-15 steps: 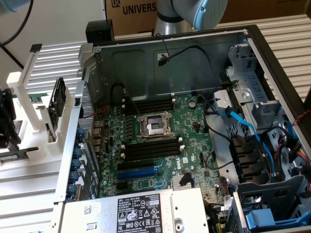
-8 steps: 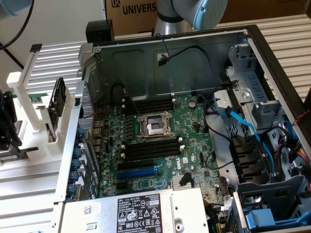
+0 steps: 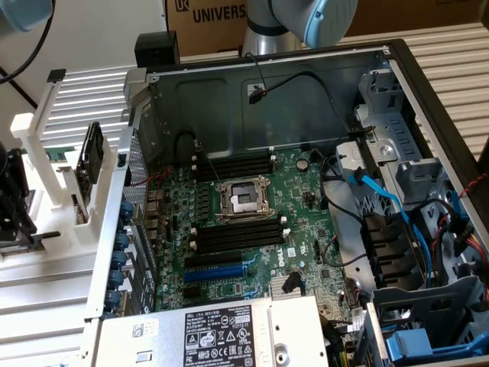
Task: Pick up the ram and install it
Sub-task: 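Pick up the ram and move it above insertion slot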
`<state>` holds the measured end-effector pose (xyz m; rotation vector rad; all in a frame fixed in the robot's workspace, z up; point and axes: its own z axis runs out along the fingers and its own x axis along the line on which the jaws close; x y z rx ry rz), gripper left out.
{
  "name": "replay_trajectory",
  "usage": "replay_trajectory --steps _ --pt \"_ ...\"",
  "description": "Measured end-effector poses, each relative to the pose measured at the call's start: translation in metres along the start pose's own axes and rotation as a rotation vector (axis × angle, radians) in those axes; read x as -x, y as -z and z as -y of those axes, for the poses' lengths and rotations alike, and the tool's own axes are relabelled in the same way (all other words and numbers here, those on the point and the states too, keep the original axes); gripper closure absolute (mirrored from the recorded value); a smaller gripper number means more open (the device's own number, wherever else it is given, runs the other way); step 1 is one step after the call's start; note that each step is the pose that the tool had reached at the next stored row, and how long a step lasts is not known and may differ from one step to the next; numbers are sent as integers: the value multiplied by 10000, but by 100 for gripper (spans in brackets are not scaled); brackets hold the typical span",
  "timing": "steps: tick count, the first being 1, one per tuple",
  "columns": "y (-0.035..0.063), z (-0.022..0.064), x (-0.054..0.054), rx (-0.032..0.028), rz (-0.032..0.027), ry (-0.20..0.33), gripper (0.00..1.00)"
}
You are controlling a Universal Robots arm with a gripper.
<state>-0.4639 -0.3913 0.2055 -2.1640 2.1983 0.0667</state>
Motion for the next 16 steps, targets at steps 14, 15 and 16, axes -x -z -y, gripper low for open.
replay_trajectory --steps 14,15,16 --pt "-52 -2 7 -50 2 56 75" --pt "-57 -3 7 -52 2 57 75" --pt "-61 -3 6 -53 2 58 75"
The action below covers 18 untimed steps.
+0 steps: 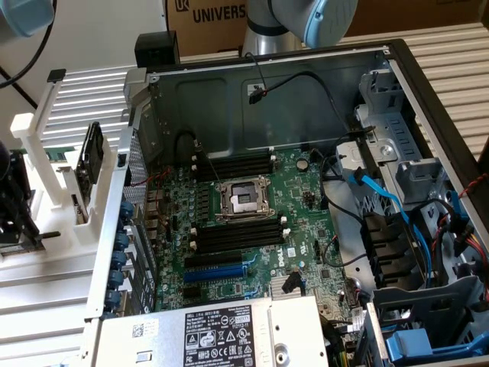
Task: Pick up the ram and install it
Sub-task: 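Pick up the ram and move it above insertion slot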
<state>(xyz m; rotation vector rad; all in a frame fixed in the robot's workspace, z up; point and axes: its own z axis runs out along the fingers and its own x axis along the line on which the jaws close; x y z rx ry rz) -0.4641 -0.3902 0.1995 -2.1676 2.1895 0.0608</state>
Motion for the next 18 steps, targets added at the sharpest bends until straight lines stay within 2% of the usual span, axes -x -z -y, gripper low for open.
replay_trajectory --steps 14,17,18 --pt "-6 0 0 -2 0 1 75" --pt "-5 0 0 0 0 1 88" --pt "-5 0 0 -1 0 0 88"
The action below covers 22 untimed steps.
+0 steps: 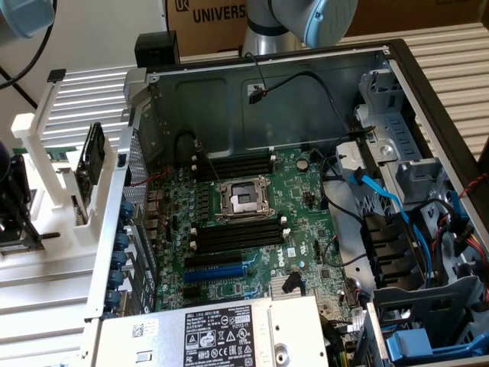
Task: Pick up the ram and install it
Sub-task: 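Pick up the ram and move it above insertion slot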
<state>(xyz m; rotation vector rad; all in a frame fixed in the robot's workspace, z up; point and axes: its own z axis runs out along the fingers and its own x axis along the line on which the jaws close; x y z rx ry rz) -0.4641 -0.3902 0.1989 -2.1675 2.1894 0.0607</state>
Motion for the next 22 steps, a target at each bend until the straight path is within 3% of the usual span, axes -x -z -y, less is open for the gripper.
replay_trajectory --steps 16,22 --pt "2 0 -1 -1 4 0 88" --pt "119 2 8 -2 4 0 88"
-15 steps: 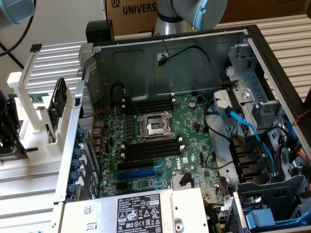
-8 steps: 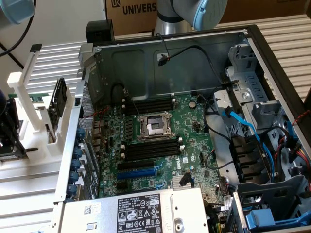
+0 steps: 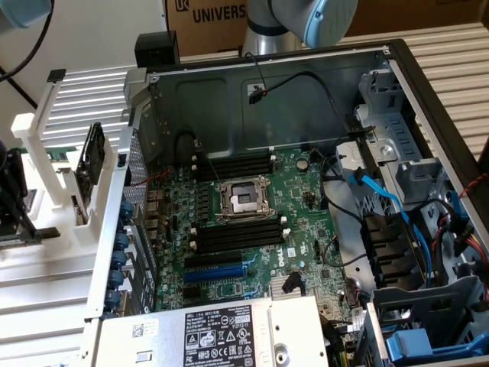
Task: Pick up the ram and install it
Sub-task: 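Pick up the ram and move it above insertion slot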
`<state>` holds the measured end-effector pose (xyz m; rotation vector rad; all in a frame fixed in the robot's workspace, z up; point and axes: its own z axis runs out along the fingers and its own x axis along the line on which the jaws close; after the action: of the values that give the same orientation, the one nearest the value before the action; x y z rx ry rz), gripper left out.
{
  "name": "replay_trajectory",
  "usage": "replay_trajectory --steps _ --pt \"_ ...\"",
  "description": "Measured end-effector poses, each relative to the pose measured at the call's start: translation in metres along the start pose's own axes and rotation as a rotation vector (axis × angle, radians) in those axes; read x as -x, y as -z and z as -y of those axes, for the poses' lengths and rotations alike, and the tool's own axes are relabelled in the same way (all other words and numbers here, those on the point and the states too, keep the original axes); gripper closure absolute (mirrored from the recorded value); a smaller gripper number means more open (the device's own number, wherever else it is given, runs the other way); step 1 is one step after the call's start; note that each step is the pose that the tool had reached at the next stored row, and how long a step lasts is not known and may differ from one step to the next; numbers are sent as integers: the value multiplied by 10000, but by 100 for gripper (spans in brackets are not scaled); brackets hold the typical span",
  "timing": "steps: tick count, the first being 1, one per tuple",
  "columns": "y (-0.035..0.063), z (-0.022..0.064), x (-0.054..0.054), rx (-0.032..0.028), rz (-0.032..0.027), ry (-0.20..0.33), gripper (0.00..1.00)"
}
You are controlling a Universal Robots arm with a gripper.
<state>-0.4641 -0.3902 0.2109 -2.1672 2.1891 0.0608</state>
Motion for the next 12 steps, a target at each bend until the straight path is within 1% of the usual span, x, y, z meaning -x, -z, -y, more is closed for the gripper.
replay_trajectory --steps 3,4,12 --pt "100 1 7 -4 0 -10 88" --pt "175 2 13 -8 0 -15 88" --pt "511 3 36 -35 -1 -72 88"
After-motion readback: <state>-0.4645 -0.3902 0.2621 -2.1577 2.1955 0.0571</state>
